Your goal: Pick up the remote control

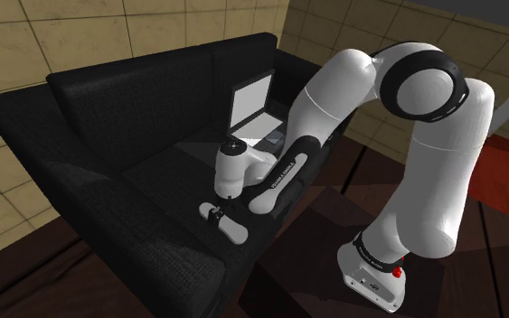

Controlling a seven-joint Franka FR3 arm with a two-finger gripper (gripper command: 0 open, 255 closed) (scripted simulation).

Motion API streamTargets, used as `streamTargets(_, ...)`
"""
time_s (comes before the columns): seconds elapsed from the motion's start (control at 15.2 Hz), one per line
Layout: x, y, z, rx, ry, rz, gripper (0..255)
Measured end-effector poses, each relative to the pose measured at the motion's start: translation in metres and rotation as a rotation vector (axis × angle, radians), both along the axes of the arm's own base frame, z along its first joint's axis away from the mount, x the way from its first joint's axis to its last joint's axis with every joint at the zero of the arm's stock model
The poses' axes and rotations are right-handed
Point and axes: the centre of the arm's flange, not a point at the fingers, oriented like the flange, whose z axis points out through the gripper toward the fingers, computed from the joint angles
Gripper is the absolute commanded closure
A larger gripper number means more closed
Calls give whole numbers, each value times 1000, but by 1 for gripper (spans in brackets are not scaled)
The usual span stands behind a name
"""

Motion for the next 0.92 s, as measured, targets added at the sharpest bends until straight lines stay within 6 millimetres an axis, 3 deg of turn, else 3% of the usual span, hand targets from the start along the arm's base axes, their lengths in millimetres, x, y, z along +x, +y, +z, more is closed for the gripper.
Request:
streamTargets(0.46,3,3,-38,1,-1,0,0)
streamTargets(0.53,2,3,-39,0,-1,0,255)
streamTargets(0.92,3,2,-40,1,-2,1,255)
